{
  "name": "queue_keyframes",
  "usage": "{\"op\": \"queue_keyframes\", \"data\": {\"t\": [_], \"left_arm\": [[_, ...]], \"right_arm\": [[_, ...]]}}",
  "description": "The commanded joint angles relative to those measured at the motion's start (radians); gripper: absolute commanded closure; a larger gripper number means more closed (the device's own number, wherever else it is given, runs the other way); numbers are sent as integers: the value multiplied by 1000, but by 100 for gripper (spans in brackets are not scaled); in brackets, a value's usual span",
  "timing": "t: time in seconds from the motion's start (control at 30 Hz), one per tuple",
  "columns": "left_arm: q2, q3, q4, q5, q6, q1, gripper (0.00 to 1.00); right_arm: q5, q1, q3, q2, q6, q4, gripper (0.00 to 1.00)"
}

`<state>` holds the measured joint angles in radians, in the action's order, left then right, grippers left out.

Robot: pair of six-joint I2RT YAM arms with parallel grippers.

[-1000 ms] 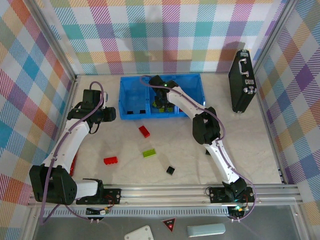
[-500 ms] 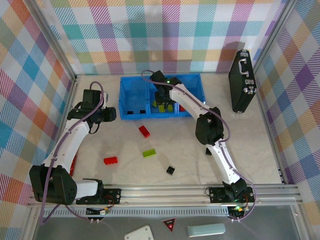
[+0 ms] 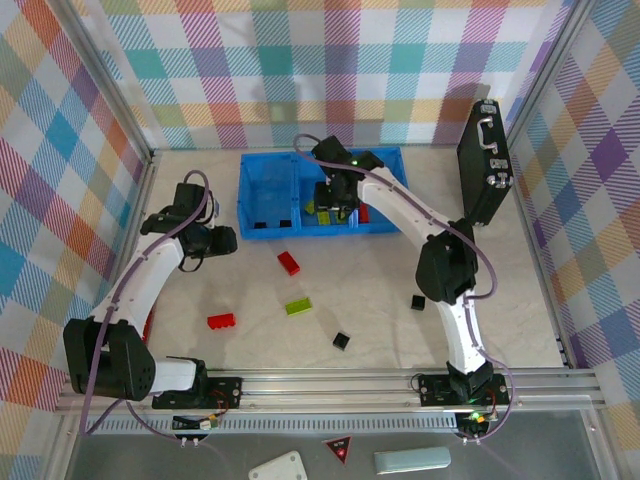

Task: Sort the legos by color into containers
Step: Place the lego in the container, then pick up the lego from the bottom-left of the table.

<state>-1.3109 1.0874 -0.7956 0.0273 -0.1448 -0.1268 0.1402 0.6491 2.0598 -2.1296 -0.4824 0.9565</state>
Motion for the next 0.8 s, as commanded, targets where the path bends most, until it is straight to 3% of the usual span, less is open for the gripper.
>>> {"op": "queue_keyframes", "data": {"t": [0.0,0.2,0.5,0.77], "left_arm": [[62,-54,-72,-33,-104,-51,44],[123,-159,-110,-128,-271,-119,41],[191,-337,-57,-172,-499,-191,20],[244,-435,-52,-195,-553,-197,1]], "right_arm": [[-46,6,-82,102,-4,-62,56],[-66,6,-253,214,17,-135,56],[-89,1,-440,326,25,-211,56],[-90,-2,-531,378,22,-236,56]]}}
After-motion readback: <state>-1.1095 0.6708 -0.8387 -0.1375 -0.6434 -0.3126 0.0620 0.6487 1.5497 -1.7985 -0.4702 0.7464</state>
